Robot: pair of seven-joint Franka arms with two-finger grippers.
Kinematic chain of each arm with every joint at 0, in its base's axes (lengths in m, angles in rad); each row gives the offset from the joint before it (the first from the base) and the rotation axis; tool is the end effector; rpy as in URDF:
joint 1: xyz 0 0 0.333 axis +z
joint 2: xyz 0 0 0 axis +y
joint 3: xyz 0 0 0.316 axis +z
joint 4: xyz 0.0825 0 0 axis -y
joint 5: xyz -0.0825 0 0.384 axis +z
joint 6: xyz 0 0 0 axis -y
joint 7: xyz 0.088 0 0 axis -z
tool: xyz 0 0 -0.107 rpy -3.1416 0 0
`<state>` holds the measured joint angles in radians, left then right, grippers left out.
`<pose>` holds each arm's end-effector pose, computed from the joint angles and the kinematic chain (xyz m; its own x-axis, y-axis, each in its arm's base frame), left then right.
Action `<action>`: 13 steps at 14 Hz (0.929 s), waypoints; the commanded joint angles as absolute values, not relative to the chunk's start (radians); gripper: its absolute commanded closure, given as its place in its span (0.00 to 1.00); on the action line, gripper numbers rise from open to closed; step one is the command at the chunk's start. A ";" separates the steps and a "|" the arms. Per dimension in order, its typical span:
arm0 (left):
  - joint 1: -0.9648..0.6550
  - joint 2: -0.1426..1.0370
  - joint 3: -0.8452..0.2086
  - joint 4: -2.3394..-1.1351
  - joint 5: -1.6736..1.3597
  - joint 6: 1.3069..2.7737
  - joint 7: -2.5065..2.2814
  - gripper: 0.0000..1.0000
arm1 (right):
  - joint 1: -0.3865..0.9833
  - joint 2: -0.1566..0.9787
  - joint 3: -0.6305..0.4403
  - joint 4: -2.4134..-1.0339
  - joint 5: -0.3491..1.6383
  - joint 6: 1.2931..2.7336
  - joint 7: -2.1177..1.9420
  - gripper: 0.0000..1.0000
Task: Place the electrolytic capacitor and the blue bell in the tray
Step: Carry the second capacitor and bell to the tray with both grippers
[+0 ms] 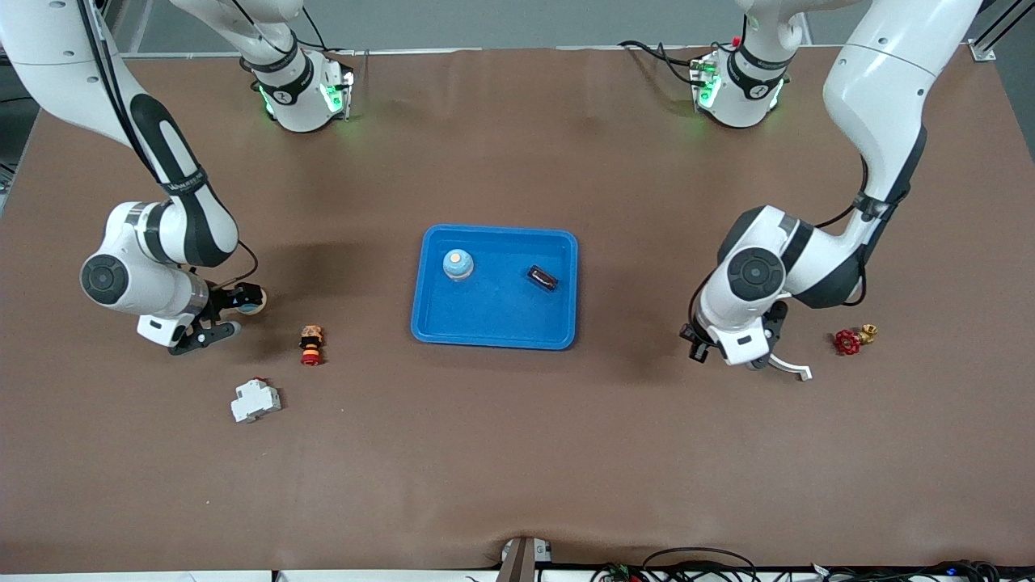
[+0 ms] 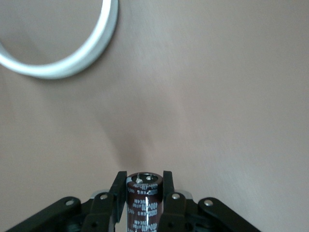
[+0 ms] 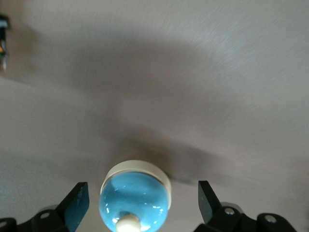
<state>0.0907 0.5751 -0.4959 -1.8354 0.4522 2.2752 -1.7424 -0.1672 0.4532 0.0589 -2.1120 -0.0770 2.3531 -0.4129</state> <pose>0.5997 -0.2229 0.2428 0.4583 0.8857 0.0735 0.8888 -0.4570 -0.0349 0.5513 -0.0604 0.1813 0.9143 0.3531 -0.1984 0.3463 -0.9356 -0.0692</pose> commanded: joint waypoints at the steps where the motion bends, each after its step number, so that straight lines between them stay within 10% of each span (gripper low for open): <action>1: 0.081 0.561 -0.538 -1.822 0.453 2.256 -1.799 1.00 | -0.187 0.440 0.077 -2.154 -0.091 2.359 -0.420 0.00; 6: -0.011 0.574 -0.558 -1.754 0.451 2.256 -1.949 1.00 | -0.190 0.437 0.077 -2.187 -0.091 2.374 -0.422 0.00; 8: -0.066 0.592 -0.558 -1.727 0.454 2.258 -2.032 1.00 | -0.190 0.439 0.077 -2.187 -0.091 2.376 -0.422 0.55; 11: -0.141 0.644 -0.555 -1.661 0.463 2.258 -2.129 1.00 | -0.190 0.437 0.077 -2.186 -0.091 2.372 -0.422 0.92; 13: -0.182 0.673 -0.554 -1.629 0.462 2.263 -2.169 1.00 | -0.189 0.428 0.078 -2.175 -0.091 2.353 -0.440 0.98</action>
